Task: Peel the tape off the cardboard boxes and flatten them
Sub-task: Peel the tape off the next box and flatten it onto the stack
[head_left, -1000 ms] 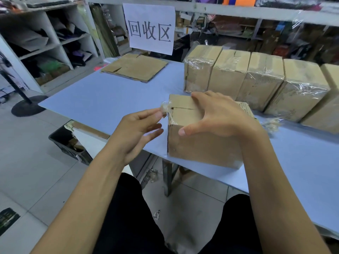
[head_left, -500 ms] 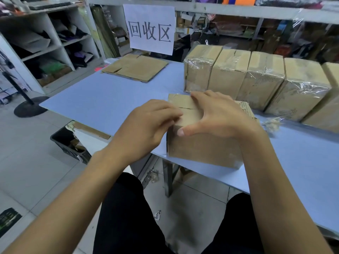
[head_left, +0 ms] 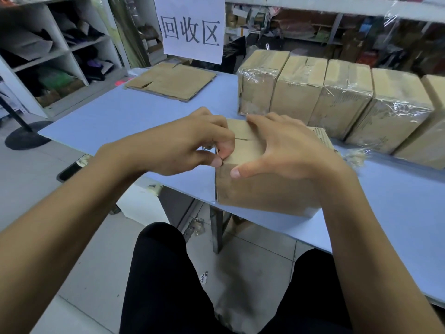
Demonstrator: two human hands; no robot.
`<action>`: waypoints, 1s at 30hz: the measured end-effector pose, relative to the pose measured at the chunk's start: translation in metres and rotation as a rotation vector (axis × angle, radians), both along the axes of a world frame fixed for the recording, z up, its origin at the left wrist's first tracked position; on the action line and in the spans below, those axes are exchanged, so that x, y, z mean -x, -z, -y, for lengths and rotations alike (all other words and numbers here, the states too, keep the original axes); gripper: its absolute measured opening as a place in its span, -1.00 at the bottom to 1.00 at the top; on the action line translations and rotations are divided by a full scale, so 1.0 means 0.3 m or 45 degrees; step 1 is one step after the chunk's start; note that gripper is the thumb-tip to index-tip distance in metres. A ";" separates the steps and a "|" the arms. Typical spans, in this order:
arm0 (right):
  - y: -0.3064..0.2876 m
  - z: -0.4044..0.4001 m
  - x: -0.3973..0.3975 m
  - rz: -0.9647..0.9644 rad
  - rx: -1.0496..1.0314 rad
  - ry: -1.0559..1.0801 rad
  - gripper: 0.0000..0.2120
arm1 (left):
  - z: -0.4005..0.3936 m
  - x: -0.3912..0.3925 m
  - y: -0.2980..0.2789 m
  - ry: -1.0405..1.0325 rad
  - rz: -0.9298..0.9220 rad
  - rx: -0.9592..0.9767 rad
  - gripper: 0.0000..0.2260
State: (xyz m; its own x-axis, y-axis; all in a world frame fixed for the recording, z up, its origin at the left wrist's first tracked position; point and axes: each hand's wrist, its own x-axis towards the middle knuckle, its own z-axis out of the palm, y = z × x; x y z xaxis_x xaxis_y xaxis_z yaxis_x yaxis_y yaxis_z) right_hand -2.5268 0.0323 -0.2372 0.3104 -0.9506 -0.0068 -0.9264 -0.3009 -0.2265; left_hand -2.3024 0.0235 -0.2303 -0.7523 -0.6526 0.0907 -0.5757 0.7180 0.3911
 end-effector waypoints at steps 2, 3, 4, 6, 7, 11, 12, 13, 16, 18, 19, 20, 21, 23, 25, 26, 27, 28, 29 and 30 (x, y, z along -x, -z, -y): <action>-0.003 0.001 0.001 0.011 -0.010 0.000 0.14 | 0.014 -0.008 0.001 0.010 -0.001 -0.080 -0.87; -0.003 0.002 0.002 0.017 -0.016 0.003 0.14 | 0.020 -0.018 0.006 0.018 -0.029 -0.123 -0.85; -0.005 0.003 0.002 0.020 -0.022 0.005 0.14 | 0.024 -0.029 0.014 0.023 -0.072 -0.163 -0.84; -0.005 0.006 0.004 0.023 -0.027 0.001 0.13 | 0.027 -0.047 0.040 0.028 -0.181 -0.217 -0.83; -0.005 0.006 0.005 0.023 -0.026 -0.002 0.12 | 0.030 -0.053 0.056 0.025 -0.238 -0.230 -0.85; -0.006 0.006 0.004 0.031 -0.029 0.000 0.13 | 0.039 -0.067 0.104 0.013 -0.450 -0.338 -0.93; -0.006 0.007 0.004 0.036 -0.031 0.002 0.12 | 0.036 -0.069 0.110 0.012 -0.515 -0.379 -0.95; -0.007 0.010 0.005 0.041 -0.034 0.006 0.12 | 0.028 -0.071 0.116 -0.010 -0.600 -0.402 -0.97; -0.006 0.013 0.004 0.040 -0.029 0.013 0.09 | -0.031 -0.065 0.146 -0.243 -0.993 -0.397 -0.90; -0.005 0.013 0.000 0.033 -0.020 0.017 0.09 | -0.091 -0.050 0.169 -0.498 -1.180 -0.282 -0.84; -0.004 0.014 -0.001 0.032 -0.023 0.018 0.09 | -0.123 -0.038 0.179 -0.597 -1.175 -0.213 -0.82; -0.005 0.013 -0.003 0.029 -0.026 0.021 0.11 | -0.154 -0.023 0.187 -0.672 -1.111 -0.153 -0.79; -0.005 0.014 -0.003 0.026 -0.026 0.023 0.11 | -0.180 -0.006 0.193 -0.733 -1.023 -0.107 -0.74; -0.006 0.014 -0.004 0.032 -0.020 0.021 0.11 | -0.215 0.029 0.210 -0.825 -0.895 -0.062 -0.67; -0.007 0.011 -0.004 0.039 -0.012 0.019 0.08 | -0.226 0.052 0.218 -0.873 -0.878 -0.024 -0.73; -0.007 0.010 -0.004 0.043 -0.010 0.018 0.07 | -0.223 0.054 0.215 -0.896 -0.885 0.004 -0.76; -0.007 0.008 -0.004 0.044 -0.008 0.017 0.07 | -0.216 0.050 0.210 -0.918 -0.893 0.035 -0.78; -0.008 0.007 -0.003 0.042 -0.007 0.016 0.07 | -0.207 0.046 0.202 -0.934 -0.899 0.059 -0.79; -0.008 0.007 -0.002 0.039 -0.007 0.014 0.07 | -0.198 0.041 0.192 -0.945 -0.897 0.077 -0.79; -0.009 0.004 -0.002 0.037 -0.006 0.013 0.07 | -0.188 0.037 0.182 -0.952 -0.894 0.087 -0.80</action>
